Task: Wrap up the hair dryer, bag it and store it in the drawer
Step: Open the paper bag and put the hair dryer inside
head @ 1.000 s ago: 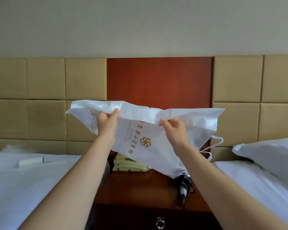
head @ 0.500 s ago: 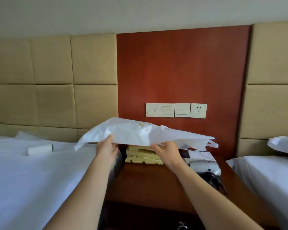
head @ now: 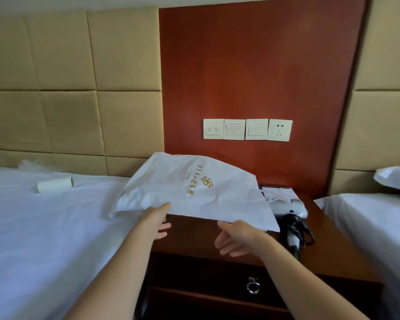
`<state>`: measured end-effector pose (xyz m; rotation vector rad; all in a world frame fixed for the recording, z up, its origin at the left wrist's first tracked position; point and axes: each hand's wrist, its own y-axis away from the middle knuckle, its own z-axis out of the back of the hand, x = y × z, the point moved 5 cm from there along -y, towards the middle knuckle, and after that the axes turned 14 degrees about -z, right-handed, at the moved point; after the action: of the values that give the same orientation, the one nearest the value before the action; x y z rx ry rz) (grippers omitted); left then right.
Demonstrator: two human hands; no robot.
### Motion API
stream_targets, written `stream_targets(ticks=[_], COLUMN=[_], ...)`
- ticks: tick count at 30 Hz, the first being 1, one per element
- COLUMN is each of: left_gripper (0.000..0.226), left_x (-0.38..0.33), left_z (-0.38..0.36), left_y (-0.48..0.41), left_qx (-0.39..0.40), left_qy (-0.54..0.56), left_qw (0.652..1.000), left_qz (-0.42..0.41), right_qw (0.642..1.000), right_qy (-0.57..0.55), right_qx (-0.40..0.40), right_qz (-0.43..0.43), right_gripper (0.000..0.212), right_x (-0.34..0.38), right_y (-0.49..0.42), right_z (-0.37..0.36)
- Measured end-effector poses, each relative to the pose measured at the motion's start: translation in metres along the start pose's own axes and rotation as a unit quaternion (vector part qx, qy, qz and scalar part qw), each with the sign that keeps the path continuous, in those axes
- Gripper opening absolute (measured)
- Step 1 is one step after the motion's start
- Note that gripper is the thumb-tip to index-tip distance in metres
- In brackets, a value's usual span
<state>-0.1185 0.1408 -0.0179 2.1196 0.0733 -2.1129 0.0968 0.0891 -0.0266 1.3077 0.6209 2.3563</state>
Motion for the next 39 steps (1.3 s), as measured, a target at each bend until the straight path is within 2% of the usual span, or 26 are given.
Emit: stream_targets(ticks=[3,8,12,16,19,23,26,29,33,35,39], left_gripper=[0.056,0.050,0.034,0.017,0.008,0.028,0.032,0.034,0.041,0.047,0.051], left_x=[0.006,0.021,0.017,0.007,0.008,0.027,0.036,0.037,0.035,0.031,0.024], left_z=[-0.005,-0.024,-0.057,-0.098,-0.127,-0.150,-0.156,-0.160,-0.155,-0.150,-0.140], left_y=[0.018,0.050,0.059,0.062,0.058,0.038,0.026,0.022,0.023,0.025,0.034], left_qx=[-0.012,0.010,0.042,0.071,0.121,0.168,0.160,0.142,0.125,0.125,0.173], left_qy=[-0.014,-0.046,-0.099,-0.201,-0.257,-0.374,-0.353,-0.306,-0.241,-0.240,-0.182], left_qw=[1.000,0.999,0.990,0.945,0.903,0.846,0.870,0.902,0.937,0.942,0.958], left_qz=[0.000,-0.013,-0.092,-0.250,-0.323,-0.340,-0.306,-0.268,-0.220,-0.199,-0.139], right_qw=[1.000,0.996,0.981,0.969,0.968,0.958,0.935,0.941,0.948,0.954,0.960], right_qy=[-0.002,-0.033,-0.093,-0.141,-0.188,-0.255,-0.333,-0.314,-0.291,-0.243,-0.049], right_qx=[-0.002,-0.074,-0.149,-0.180,-0.141,-0.110,-0.100,-0.109,-0.082,-0.080,-0.135], right_qz=[0.005,0.042,0.086,0.097,0.087,0.075,0.076,0.071,0.101,0.156,0.238], right_gripper=[0.046,0.037,0.026,0.016,0.038,0.049,0.041,0.018,0.025,0.032,0.044], right_x=[-0.018,-0.042,-0.059,-0.072,-0.075,-0.073,-0.064,-0.057,-0.050,-0.043,-0.030], right_y=[0.015,0.041,0.043,0.032,0.019,-0.004,-0.018,-0.028,-0.028,-0.022,-0.003], right_z=[0.015,0.058,0.084,0.098,0.095,0.083,0.080,0.076,0.057,0.050,0.035])
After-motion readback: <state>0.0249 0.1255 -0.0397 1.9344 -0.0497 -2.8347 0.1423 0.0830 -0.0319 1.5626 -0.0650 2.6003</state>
